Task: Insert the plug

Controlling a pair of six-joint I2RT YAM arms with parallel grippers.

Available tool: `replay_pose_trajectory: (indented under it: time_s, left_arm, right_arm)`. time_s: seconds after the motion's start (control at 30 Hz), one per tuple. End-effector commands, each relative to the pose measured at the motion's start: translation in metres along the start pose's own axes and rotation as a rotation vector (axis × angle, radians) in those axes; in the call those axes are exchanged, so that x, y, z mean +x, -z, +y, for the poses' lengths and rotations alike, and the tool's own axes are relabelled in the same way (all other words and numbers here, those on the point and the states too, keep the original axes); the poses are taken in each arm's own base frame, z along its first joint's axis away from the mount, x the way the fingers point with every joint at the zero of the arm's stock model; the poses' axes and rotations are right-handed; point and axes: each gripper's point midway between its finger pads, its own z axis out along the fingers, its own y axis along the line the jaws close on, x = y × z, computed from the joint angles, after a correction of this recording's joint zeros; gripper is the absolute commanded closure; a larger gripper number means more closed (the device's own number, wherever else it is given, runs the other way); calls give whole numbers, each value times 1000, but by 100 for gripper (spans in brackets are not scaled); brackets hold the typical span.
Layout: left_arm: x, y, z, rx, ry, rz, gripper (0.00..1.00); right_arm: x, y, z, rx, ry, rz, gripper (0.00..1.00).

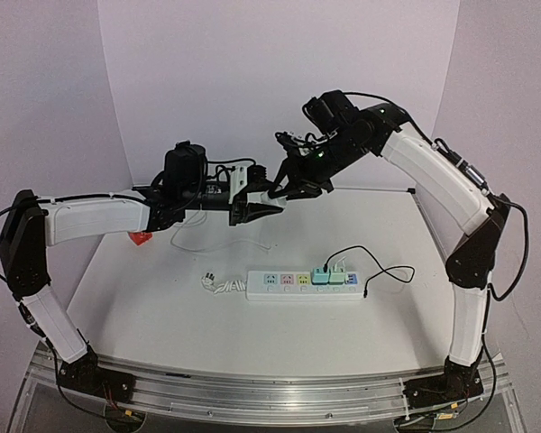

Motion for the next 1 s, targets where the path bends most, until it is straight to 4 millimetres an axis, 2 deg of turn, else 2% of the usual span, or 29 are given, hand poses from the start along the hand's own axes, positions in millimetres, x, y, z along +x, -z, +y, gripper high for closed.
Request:
replay_pose_trajectory:
  time_s: [0.0,0.27,0.43,0.6,0.73,0.97]
  left_arm:
    - [-10,1,16,-60,-33,-27,100]
    - [-5,-3,25,-99,-25,-11,100]
    - [-4,-3,27,-105,-20,-8,100]
    - [0,-3,27,-115,5,8,99]
    - [7,-1,26,-131,25,29,62]
    - [11,3,22,-132,43,40,40]
  right_arm:
    - [12,-7,6,-49,-17,71,79]
    - [18,-14,5,-55,-24,105,79]
    - [17,-13,4,-48,-11,99,100]
    - [21,-11,3,-46,24,108,100]
    - [24,-5,-2,-14,71,100,100]
    - [20,0,2,-23,97,80,100]
